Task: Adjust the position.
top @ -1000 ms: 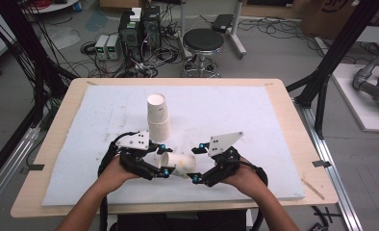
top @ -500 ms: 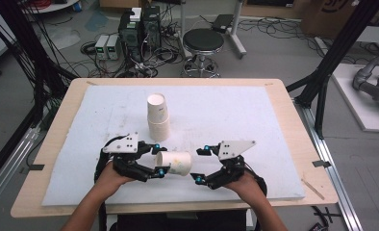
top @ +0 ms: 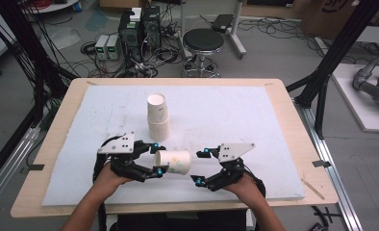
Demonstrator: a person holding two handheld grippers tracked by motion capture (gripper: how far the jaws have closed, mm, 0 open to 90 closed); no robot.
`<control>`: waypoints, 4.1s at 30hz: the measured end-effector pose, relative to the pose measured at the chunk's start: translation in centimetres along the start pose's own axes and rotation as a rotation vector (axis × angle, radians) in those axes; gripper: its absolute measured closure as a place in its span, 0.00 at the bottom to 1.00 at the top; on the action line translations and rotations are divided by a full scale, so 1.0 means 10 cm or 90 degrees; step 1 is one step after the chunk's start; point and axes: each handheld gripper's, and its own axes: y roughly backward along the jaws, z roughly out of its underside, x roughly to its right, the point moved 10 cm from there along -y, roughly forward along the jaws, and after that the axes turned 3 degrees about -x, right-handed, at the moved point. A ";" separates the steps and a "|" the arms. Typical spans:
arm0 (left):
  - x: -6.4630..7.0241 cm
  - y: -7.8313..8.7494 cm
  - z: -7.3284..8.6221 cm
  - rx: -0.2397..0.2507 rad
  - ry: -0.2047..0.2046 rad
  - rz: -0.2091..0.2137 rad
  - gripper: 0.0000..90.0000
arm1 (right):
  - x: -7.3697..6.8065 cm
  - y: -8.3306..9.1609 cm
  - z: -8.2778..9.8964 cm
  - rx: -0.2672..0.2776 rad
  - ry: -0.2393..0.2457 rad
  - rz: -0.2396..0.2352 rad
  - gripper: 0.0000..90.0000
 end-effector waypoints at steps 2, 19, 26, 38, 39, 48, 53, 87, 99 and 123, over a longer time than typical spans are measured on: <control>0.00 0.00 -0.01 0.001 0.000 0.001 0.40 | 0.00 0.00 0.01 0.001 0.000 -0.001 0.23; 0.12 -0.10 -0.04 0.013 0.000 0.054 0.40 | -0.09 -0.04 -0.08 0.025 0.017 -0.033 0.23; 0.14 -0.13 -0.06 0.032 0.009 0.077 0.40 | -0.12 -0.05 -0.12 0.046 0.017 -0.057 0.24; 0.14 -0.14 -0.03 0.049 0.021 0.087 0.41 | -0.13 0.06 -0.18 0.102 0.002 -0.086 0.34; 0.14 -0.14 -0.03 0.049 0.022 0.087 0.41 | -0.14 0.06 -0.18 0.103 0.000 -0.089 0.35; 0.12 -0.14 0.00 0.034 0.043 0.057 0.23 | -0.14 0.06 -0.17 0.092 0.001 -0.088 0.37; 0.10 -0.08 0.02 0.001 0.033 0.032 0.17 | -0.10 0.07 -0.17 0.075 -0.006 -0.072 0.37; 0.00 -0.14 0.15 -0.183 -0.048 -0.026 0.17 | -0.03 -0.10 -0.36 -0.193 0.109 -0.027 0.35; -0.01 -0.22 0.26 -0.246 -0.069 -0.019 0.20 | -0.05 -0.17 -0.38 -0.264 0.148 -0.019 0.35; -0.01 -0.35 0.39 -0.321 -0.079 0.006 0.36 | -0.08 -0.28 -0.31 -0.338 0.181 -0.019 0.34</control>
